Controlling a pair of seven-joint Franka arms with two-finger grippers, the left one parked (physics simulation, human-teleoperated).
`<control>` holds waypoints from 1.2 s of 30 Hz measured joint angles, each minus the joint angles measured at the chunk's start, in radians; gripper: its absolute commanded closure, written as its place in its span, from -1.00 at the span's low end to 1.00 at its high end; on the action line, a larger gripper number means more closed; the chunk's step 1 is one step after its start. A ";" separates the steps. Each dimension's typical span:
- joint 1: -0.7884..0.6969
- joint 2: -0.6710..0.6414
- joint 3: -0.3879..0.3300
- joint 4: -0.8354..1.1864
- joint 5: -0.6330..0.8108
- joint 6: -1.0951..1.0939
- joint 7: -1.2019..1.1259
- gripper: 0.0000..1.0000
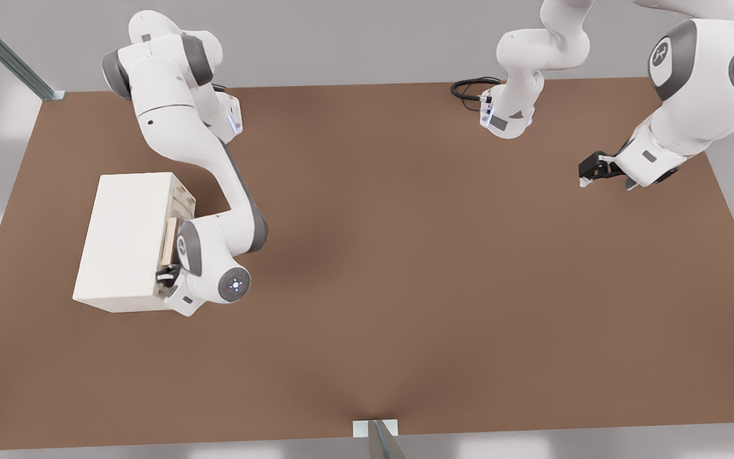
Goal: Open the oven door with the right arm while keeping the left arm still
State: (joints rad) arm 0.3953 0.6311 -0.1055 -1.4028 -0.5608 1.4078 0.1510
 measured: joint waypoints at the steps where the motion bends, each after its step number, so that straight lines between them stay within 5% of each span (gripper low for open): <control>1: 0.004 -0.019 0.000 -0.033 -0.003 -0.001 0.019 0.57; 6: 0.061 -0.161 0.001 -0.226 -0.019 0.034 0.105 0.57; 36: 0.042 -0.218 -0.002 -0.437 -0.068 0.100 0.321 0.57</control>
State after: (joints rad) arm 0.4372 0.4132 -0.1071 -1.8394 -0.6290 1.5075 0.4720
